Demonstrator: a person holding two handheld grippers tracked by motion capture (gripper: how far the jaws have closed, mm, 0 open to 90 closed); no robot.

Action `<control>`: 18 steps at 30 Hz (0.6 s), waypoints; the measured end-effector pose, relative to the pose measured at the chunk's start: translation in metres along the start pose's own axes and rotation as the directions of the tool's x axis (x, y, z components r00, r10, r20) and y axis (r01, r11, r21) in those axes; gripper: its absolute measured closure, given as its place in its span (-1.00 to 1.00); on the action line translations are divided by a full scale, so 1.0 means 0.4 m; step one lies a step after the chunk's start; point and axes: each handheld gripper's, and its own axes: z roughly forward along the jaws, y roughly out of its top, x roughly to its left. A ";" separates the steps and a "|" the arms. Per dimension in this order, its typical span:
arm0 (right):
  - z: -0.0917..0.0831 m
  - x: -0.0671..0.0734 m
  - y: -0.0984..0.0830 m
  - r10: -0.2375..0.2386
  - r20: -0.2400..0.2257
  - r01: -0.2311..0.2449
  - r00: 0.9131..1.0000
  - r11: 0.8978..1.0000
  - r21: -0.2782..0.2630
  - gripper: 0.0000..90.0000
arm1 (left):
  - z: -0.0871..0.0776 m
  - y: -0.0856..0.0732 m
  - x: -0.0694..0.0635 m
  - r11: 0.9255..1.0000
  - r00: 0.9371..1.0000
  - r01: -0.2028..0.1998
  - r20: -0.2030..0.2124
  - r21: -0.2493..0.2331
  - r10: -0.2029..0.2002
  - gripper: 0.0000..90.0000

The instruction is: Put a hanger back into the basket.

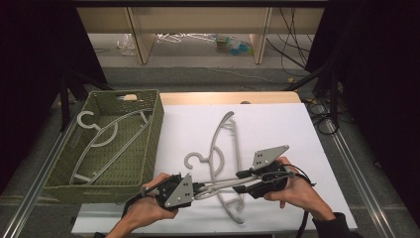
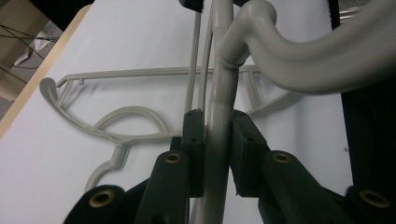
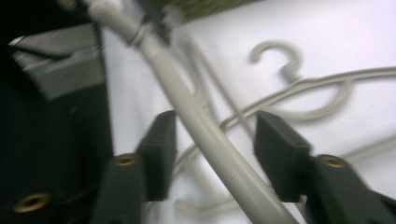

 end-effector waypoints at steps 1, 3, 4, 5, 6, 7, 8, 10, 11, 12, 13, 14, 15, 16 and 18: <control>0.000 0.000 0.000 0.000 0.000 0.000 1.000 1.000 0.000 0.04 | 0.000 0.000 0.000 1.000 1.000 0.000 0.000 0.000 0.000 0.74; -0.011 -0.001 0.011 0.020 0.072 -0.017 0.997 0.999 -0.049 -0.12 | -0.011 0.008 0.009 0.997 0.998 0.065 0.008 -0.032 -0.064 0.75; -0.020 -0.003 0.018 0.041 0.114 -0.033 0.993 0.997 -0.071 -0.19 | -0.017 0.009 0.013 0.995 0.995 0.097 0.000 -0.036 -0.097 0.75; -0.020 -0.003 0.018 0.041 0.114 -0.033 0.993 0.997 -0.071 -0.19 | -0.017 0.009 0.013 0.995 0.995 0.097 0.000 -0.036 -0.097 0.75; -0.022 -0.002 0.021 0.040 0.139 -0.027 0.990 0.995 -0.094 -0.24 | -0.020 0.008 0.017 0.993 0.994 0.106 0.000 -0.045 -0.106 0.75; -0.026 0.000 0.024 0.040 0.160 -0.024 0.986 0.995 -0.102 -0.30 | -0.025 0.007 0.020 0.990 0.991 0.130 0.013 -0.055 -0.130 0.75; -0.029 0.000 0.029 0.044 0.172 -0.026 0.984 0.994 -0.107 -0.30 | -0.028 0.008 0.021 0.987 0.989 0.147 0.022 -0.064 -0.146 0.75; -0.029 0.000 0.032 0.048 0.166 -0.030 0.985 0.993 -0.110 -0.30 | -0.031 0.010 0.022 0.984 0.986 0.167 0.032 -0.061 -0.165 0.76; -0.031 0.001 0.032 0.044 0.167 -0.026 0.985 0.993 -0.112 -0.30 | -0.033 0.011 0.022 0.983 0.984 0.176 0.040 -0.062 -0.173 0.75; -0.034 -0.001 0.031 0.050 0.140 -0.033 0.989 0.992 -0.119 -0.30 | -0.035 0.011 0.022 0.981 0.982 0.186 0.052 -0.059 -0.183 0.76; -0.036 -0.005 0.030 0.041 0.134 -0.025 0.990 0.992 -0.121 -0.31 | -0.036 0.011 0.023 0.979 0.980 0.196 0.055 -0.059 -0.193 0.76; -0.040 -0.007 0.027 0.055 0.126 -0.040 0.990 0.992 -0.122 -0.33 | -0.036 0.011 0.023 0.979 0.980 0.196 0.055 -0.059 -0.193 0.75; -0.040 -0.007 0.027 0.055 0.126 -0.040 0.990 0.992 -0.122 -0.33 | -0.038 0.012 0.024 0.975 0.975 0.216 0.065 -0.054 -0.212 0.75; -0.044 -0.014 0.024 0.065 0.122 -0.048 0.990 0.989 -0.137 -0.33 | -0.041 0.012 0.025 0.972 0.973 0.225 0.071 -0.069 -0.220 0.75; -0.048 -0.015 0.024 0.071 0.109 -0.056 0.992 0.990 -0.132 -0.33 | -0.044 0.014 0.025 0.970 0.970 0.235 0.082 -0.059 -0.229 0.76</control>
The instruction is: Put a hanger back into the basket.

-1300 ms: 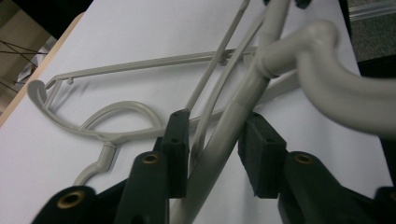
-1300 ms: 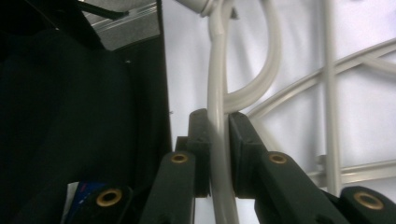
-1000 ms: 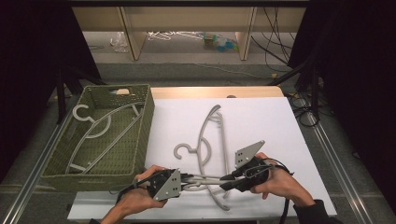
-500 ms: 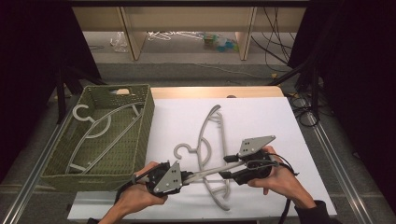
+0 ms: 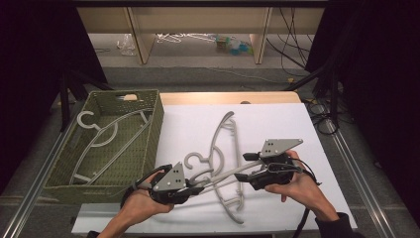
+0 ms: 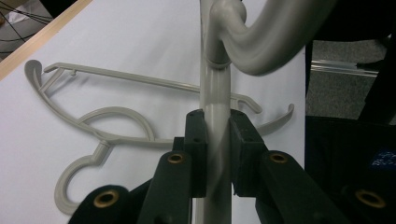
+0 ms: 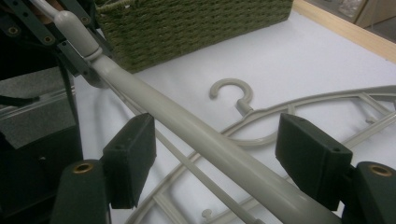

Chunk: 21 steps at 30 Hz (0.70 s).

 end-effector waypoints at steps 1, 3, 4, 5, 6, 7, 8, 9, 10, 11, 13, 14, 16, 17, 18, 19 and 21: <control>-0.002 -0.001 0.000 -0.008 0.000 0.008 1.000 1.000 -0.007 -0.33 | -0.002 0.002 -0.001 1.000 1.000 0.007 0.007 0.003 -0.007 0.76; -0.009 -0.004 0.001 -0.016 -0.004 0.016 1.000 1.000 0.002 -0.34 | -0.004 0.002 -0.007 1.000 1.000 0.014 0.007 -0.007 -0.014 0.76; -0.010 -0.006 0.001 -0.019 -0.002 0.019 1.000 1.000 -0.001 -0.36 | -0.006 0.003 -0.007 1.000 1.000 0.015 0.007 -0.004 -0.015 0.76; -0.014 -0.008 0.000 -0.016 -0.001 0.016 1.000 1.000 0.000 -0.37 | -0.010 0.005 -0.007 1.000 1.000 0.013 0.010 0.009 -0.013 0.76; -0.017 -0.010 -0.002 -0.018 -0.013 0.018 1.000 1.000 -0.004 -0.37 | -0.011 0.003 -0.008 1.000 1.000 0.013 0.011 -0.001 -0.013 0.76; -0.017 -0.010 -0.002 -0.018 -0.013 0.018 1.000 1.000 -0.004 -0.37 | -0.013 0.003 -0.007 1.000 1.000 0.014 0.008 0.006 -0.014 0.76; -0.026 -0.010 -0.003 -0.018 -0.036 0.019 0.999 1.000 0.005 -0.38 | -0.016 0.002 -0.006 1.000 1.000 0.025 -0.005 0.017 -0.025 0.76; -0.028 -0.010 -0.003 -0.024 -0.035 0.024 0.999 1.000 0.001 -0.38 | -0.018 0.001 -0.003 0.999 1.000 0.021 -0.010 0.031 -0.020 0.76; -0.028 -0.010 -0.003 -0.024 -0.035 0.024 0.999 1.000 0.001 -0.38 | -0.018 0.001 -0.003 0.999 1.000 0.021 -0.010 0.031 -0.020 0.76; -0.033 -0.010 -0.003 -0.020 -0.022 0.019 1.000 1.000 -0.003 -0.38 | -0.018 -0.001 -0.004 0.999 0.999 0.034 -0.014 0.029 -0.033 0.76; -0.046 -0.014 -0.003 -0.012 -0.002 0.012 1.000 1.000 -0.013 -0.38 | -0.023 -0.001 -0.002 0.998 0.999 0.048 -0.020 0.031 -0.047 0.76; -0.046 -0.014 -0.003 -0.012 -0.002 0.012 1.000 1.000 -0.013 -0.38 | -0.025 -0.001 0.000 0.998 0.998 0.063 -0.022 0.025 -0.063 0.76; -0.052 -0.015 -0.005 0.001 0.011 -0.001 1.000 1.000 -0.017 -0.38 | -0.038 0.002 0.005 0.996 0.996 0.082 -0.036 0.027 -0.081 0.76; -0.053 -0.014 -0.007 0.008 0.013 -0.008 1.000 1.000 -0.020 -0.38 | -0.043 0.004 0.008 0.995 0.995 0.092 -0.039 0.032 -0.091 0.76; -0.055 -0.013 -0.008 0.006 0.022 -0.006 1.000 1.000 -0.023 -0.39 | -0.049 0.005 0.012 0.994 0.994 0.102 -0.043 0.023 -0.101 0.76; -0.057 -0.009 -0.010 0.010 0.026 -0.010 1.000 1.000 -0.024 -0.39 | -0.056 0.007 0.016 0.992 0.992 0.121 -0.042 0.020 -0.120 0.76; -0.061 -0.001 -0.015 0.004 0.041 -0.003 0.999 1.000 -0.030 -0.39 | -0.071 0.010 0.025 0.987 0.986 0.161 -0.045 0.004 -0.160 0.76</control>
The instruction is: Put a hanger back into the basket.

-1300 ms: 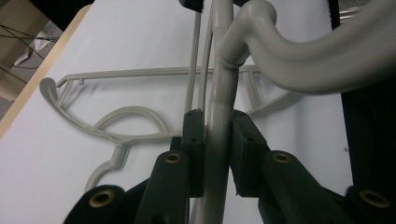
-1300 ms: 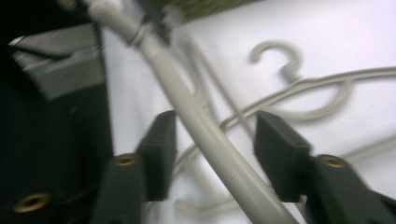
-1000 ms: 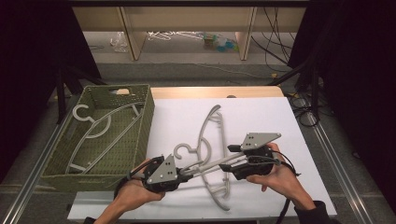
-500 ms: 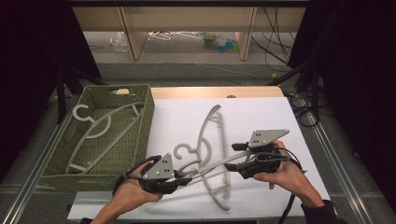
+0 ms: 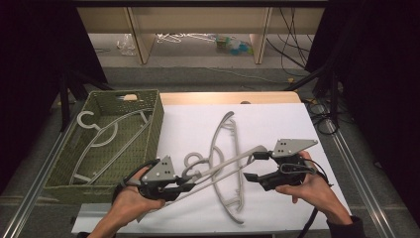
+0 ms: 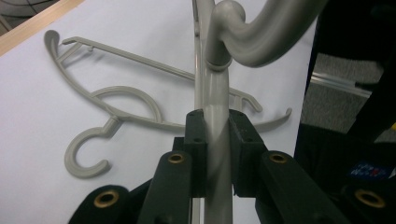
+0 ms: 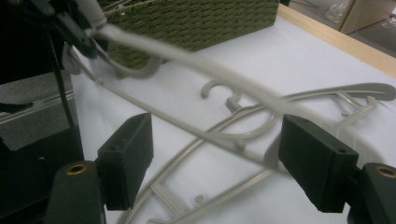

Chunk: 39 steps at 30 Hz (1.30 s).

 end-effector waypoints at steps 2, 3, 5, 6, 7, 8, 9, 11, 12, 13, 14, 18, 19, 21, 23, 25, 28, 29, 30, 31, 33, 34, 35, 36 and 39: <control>-0.005 0.009 -0.008 -0.001 0.025 0.001 1.000 1.000 -0.013 -0.38 | -0.019 0.007 0.009 0.999 0.999 0.041 0.000 -0.018 -0.041 0.76; -0.008 0.017 -0.019 0.006 0.035 -0.006 0.999 1.000 -0.018 -0.38 | -0.037 0.012 0.018 0.997 0.997 0.071 0.001 -0.043 -0.071 0.76; -0.009 0.020 -0.024 0.014 0.040 -0.013 0.999 1.000 -0.019 -0.39 | -0.052 0.017 0.023 0.995 0.996 0.087 -0.007 -0.055 -0.088 0.76; -0.002 0.026 -0.046 0.028 0.046 -0.027 0.999 1.000 -0.008 -0.42 | -0.065 0.021 0.028 0.993 0.995 0.099 -0.005 -0.071 -0.100 0.76; -0.002 0.026 -0.046 0.028 0.046 -0.027 0.999 1.000 -0.008 -0.42 | -0.073 0.025 0.031 0.992 0.995 0.103 -0.006 -0.075 -0.104 0.76; 0.000 0.028 -0.053 0.031 0.041 -0.031 0.999 1.000 -0.002 -0.42 | -0.086 0.030 0.033 0.990 0.993 0.117 -0.006 -0.079 -0.118 0.76; 0.004 0.028 -0.061 0.036 0.038 -0.036 0.999 0.999 -0.001 -0.42 | -0.099 0.036 0.036 0.988 0.992 0.128 -0.008 -0.086 -0.129 0.76; 0.010 0.028 -0.074 0.046 0.041 -0.047 0.998 0.999 0.012 -0.42 | -0.124 0.047 0.039 0.986 0.991 0.132 -0.009 -0.102 -0.134 0.76; 0.013 0.027 -0.079 0.049 0.040 -0.050 0.998 0.999 0.018 -0.42 | -0.142 0.055 0.044 0.986 0.992 0.126 -0.013 -0.106 -0.128 0.76; 0.020 0.027 -0.086 0.057 0.038 -0.058 0.998 0.998 0.024 -0.43 | -0.152 0.060 0.045 0.983 0.990 0.139 -0.016 -0.116 -0.142 0.76; 0.020 0.027 -0.086 0.057 0.038 -0.058 0.998 0.998 0.024 -0.43 | -0.166 0.065 0.050 0.982 0.990 0.140 -0.010 -0.130 -0.142 0.76; 0.031 0.030 -0.091 0.058 0.025 -0.059 0.998 0.998 0.034 -0.46 | -0.216 0.086 0.065 0.977 0.987 0.152 -0.035 -0.152 -0.159 0.76; 0.032 0.031 -0.091 0.062 0.023 -0.062 0.998 0.997 0.034 -0.46 | -0.227 0.090 0.069 0.976 0.985 0.155 -0.051 -0.155 -0.164 0.76; 0.035 0.031 -0.092 0.063 0.021 -0.063 0.998 0.997 0.034 -0.46 | -0.247 0.096 0.083 0.979 0.986 0.136 -0.078 -0.153 -0.149 0.76; 0.037 0.030 -0.094 0.065 0.017 -0.065 0.998 0.997 0.036 -0.46 | -0.267 0.099 0.096 0.978 0.982 0.145 -0.103 -0.149 -0.161 0.76; 0.041 0.030 -0.097 0.062 0.020 -0.063 0.998 0.997 0.036 -0.46 | -0.285 0.102 0.111 0.977 0.978 0.149 -0.124 -0.151 -0.169 0.76; 0.045 0.030 -0.099 0.067 0.011 -0.067 0.998 0.997 0.047 -0.46 | -0.311 0.103 0.135 0.978 0.972 0.143 -0.164 -0.153 -0.168 0.76; 0.045 0.030 -0.100 0.065 0.010 -0.066 0.998 0.997 0.049 -0.46 | -0.317 0.102 0.145 0.977 0.970 0.142 -0.177 -0.156 -0.169 0.76; 0.046 0.029 -0.101 0.067 0.010 -0.067 0.998 0.997 0.049 -0.46 | -0.326 0.098 0.158 0.976 0.966 0.150 -0.188 -0.157 -0.178 0.76; 0.046 0.028 -0.101 0.062 0.014 -0.063 0.998 0.997 0.046 -0.46 | -0.330 0.095 0.166 0.975 0.963 0.156 -0.197 -0.158 -0.185 0.76; 0.046 0.028 -0.102 0.066 0.014 -0.067 0.998 0.997 0.048 -0.46 | -0.340 0.088 0.187 0.972 0.956 0.168 -0.212 -0.162 -0.201 0.76; 0.047 0.028 -0.102 0.068 0.014 -0.068 0.998 0.996 0.048 -0.46 | -0.351 0.081 0.209 0.974 0.952 0.158 -0.238 -0.162 -0.194 0.76; 0.048 0.028 -0.103 0.070 0.015 -0.070 0.997 0.996 0.047 -0.46 | -0.356 0.076 0.219 0.972 0.949 0.163 -0.244 -0.170 -0.202 0.76; 0.048 0.028 -0.103 0.070 0.015 -0.070 0.997 0.996 0.047 -0.46 | -0.356 0.076 0.219 0.972 0.949 0.163 -0.244 -0.170 -0.202 0.76; 0.050 0.028 -0.104 0.074 0.013 -0.074 0.997 0.996 0.051 -0.46 | -0.372 0.065 0.250 0.974 0.943 0.146 -0.272 -0.172 -0.189 0.76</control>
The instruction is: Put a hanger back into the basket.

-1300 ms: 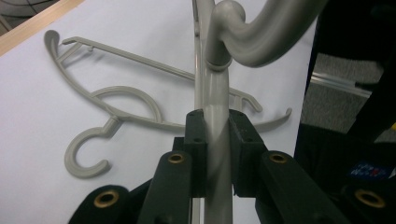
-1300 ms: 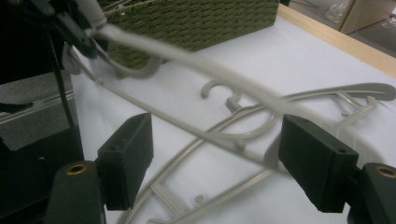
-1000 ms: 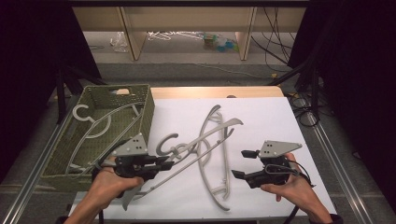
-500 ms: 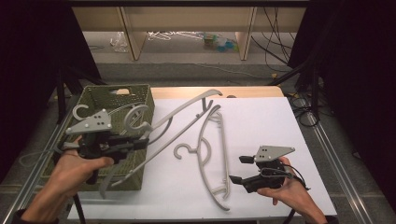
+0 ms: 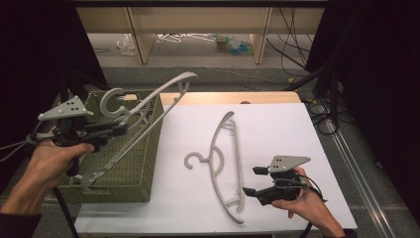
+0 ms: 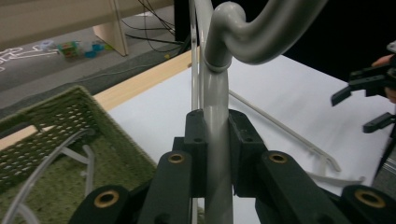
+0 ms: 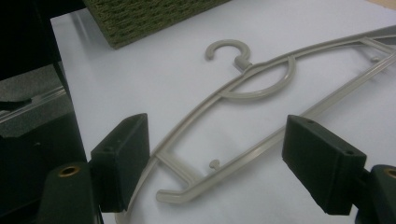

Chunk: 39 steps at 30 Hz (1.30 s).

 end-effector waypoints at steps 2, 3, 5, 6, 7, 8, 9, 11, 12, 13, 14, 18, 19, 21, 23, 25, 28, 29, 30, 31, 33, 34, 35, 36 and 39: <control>0.001 -0.001 -0.001 -0.001 0.001 0.001 1.000 1.000 0.002 -0.46 | -0.004 -0.004 0.022 1.000 1.000 0.005 -0.021 -0.002 -0.005 0.76; 0.001 -0.002 -0.001 0.000 0.000 0.000 1.000 1.000 0.003 -0.46 | -0.005 -0.007 0.037 1.000 0.999 -0.001 -0.039 0.001 0.001 0.76; 0.002 -0.003 -0.002 0.000 -0.002 0.000 1.000 1.000 0.005 -0.46 | -0.006 -0.011 0.057 1.000 0.998 -0.008 -0.064 0.009 0.008 0.76; 0.002 -0.004 -0.002 0.001 -0.001 -0.001 1.000 1.000 0.006 -0.46 | -0.006 -0.016 0.071 1.000 0.997 -0.005 -0.077 0.011 0.006 0.76; 0.003 -0.004 -0.003 -0.001 0.001 0.001 1.000 1.000 0.005 -0.46 | -0.005 -0.019 0.082 1.000 0.996 -0.007 -0.087 0.016 0.008 0.76; 0.003 -0.004 -0.003 -0.001 0.000 0.001 1.000 1.000 0.005 -0.46 | -0.004 -0.024 0.092 1.000 0.995 -0.006 -0.095 0.017 0.007 0.76; 0.003 -0.004 -0.003 -0.001 0.001 0.001 1.000 1.000 0.005 -0.46 | -0.004 -0.026 0.099 1.000 0.995 -0.008 -0.103 0.020 0.010 0.76; 0.003 -0.005 -0.003 -0.002 0.000 0.002 1.000 1.000 0.003 -0.46 | -0.001 -0.039 0.127 1.000 0.992 -0.008 -0.125 0.029 0.012 0.76; 0.003 -0.005 -0.003 -0.002 0.000 0.002 1.000 1.000 0.003 -0.46 | -0.001 -0.039 0.127 1.000 0.992 -0.008 -0.125 0.029 0.012 0.76; 0.004 -0.005 -0.003 0.000 -0.001 0.000 1.000 1.000 0.004 -0.46 | 0.000 -0.044 0.137 0.999 0.991 -0.003 -0.137 0.033 0.008 0.76; 0.004 -0.006 -0.003 -0.001 -0.001 0.001 1.000 1.000 0.004 -0.46 | 0.001 -0.047 0.142 0.999 0.990 -0.005 -0.143 0.037 0.010 0.76; 0.005 -0.006 -0.005 0.006 -0.001 -0.006 1.000 1.000 0.010 -0.46 | 0.004 -0.067 0.165 0.998 0.987 -0.008 -0.160 0.058 0.017 0.76; 0.005 -0.006 -0.006 0.007 -0.001 -0.007 1.000 1.000 0.011 -0.46 | 0.005 -0.074 0.169 0.998 0.987 0.004 -0.160 0.064 0.007 0.76; 0.005 -0.007 -0.006 0.007 -0.002 -0.007 1.000 1.000 0.013 -0.46 | 0.006 -0.087 0.180 0.998 0.987 0.016 -0.162 0.069 -0.005 0.76; 0.005 -0.007 -0.006 0.007 -0.002 -0.007 1.000 1.000 0.011 -0.46 | 0.007 -0.101 0.192 0.997 0.985 0.030 -0.172 0.072 -0.017 0.76; 0.005 -0.006 -0.006 0.008 -0.003 -0.008 1.000 1.000 0.013 -0.46 | 0.009 -0.114 0.200 0.996 0.983 0.038 -0.181 0.080 -0.023 0.76; 0.006 -0.007 -0.006 0.008 -0.002 -0.008 1.000 1.000 0.014 -0.46 | 0.014 -0.138 0.213 0.993 0.980 0.060 -0.195 0.099 -0.040 0.76; 0.006 -0.007 -0.006 0.008 -0.002 -0.008 1.000 1.000 0.014 -0.46 | 0.014 -0.138 0.213 0.993 0.980 0.060 -0.195 0.099 -0.040 0.76; 0.006 -0.007 -0.007 0.008 0.001 -0.008 1.000 1.000 0.015 -0.46 | 0.014 -0.148 0.218 0.992 0.980 0.067 -0.196 0.104 -0.045 0.76; 0.006 -0.007 -0.007 0.008 0.001 -0.008 1.000 1.000 0.015 -0.46 | 0.014 -0.148 0.218 0.992 0.980 0.067 -0.196 0.104 -0.045 0.76; 0.007 -0.007 -0.007 0.009 -0.001 -0.009 1.000 1.000 0.016 -0.46 | 0.015 -0.156 0.222 0.992 0.979 0.073 -0.195 0.106 -0.052 0.76; 0.007 -0.007 -0.007 0.009 -0.002 -0.009 1.000 1.000 0.016 -0.46 | 0.014 -0.160 0.225 0.990 0.980 0.070 -0.196 0.123 -0.045 0.76; 0.008 -0.006 -0.007 0.008 0.000 -0.008 1.000 1.000 0.015 -0.46 | 0.016 -0.163 0.226 0.990 0.979 0.074 -0.199 0.122 -0.049 0.76; 0.008 -0.006 -0.007 0.006 -0.001 -0.006 1.000 1.000 0.014 -0.46 | 0.017 -0.170 0.232 0.988 0.979 0.074 -0.200 0.138 -0.045 0.76; 0.007 -0.006 -0.007 0.007 -0.003 -0.007 1.000 1.000 0.014 -0.46 | 0.021 -0.179 0.236 0.985 0.978 0.084 -0.203 0.149 -0.053 0.76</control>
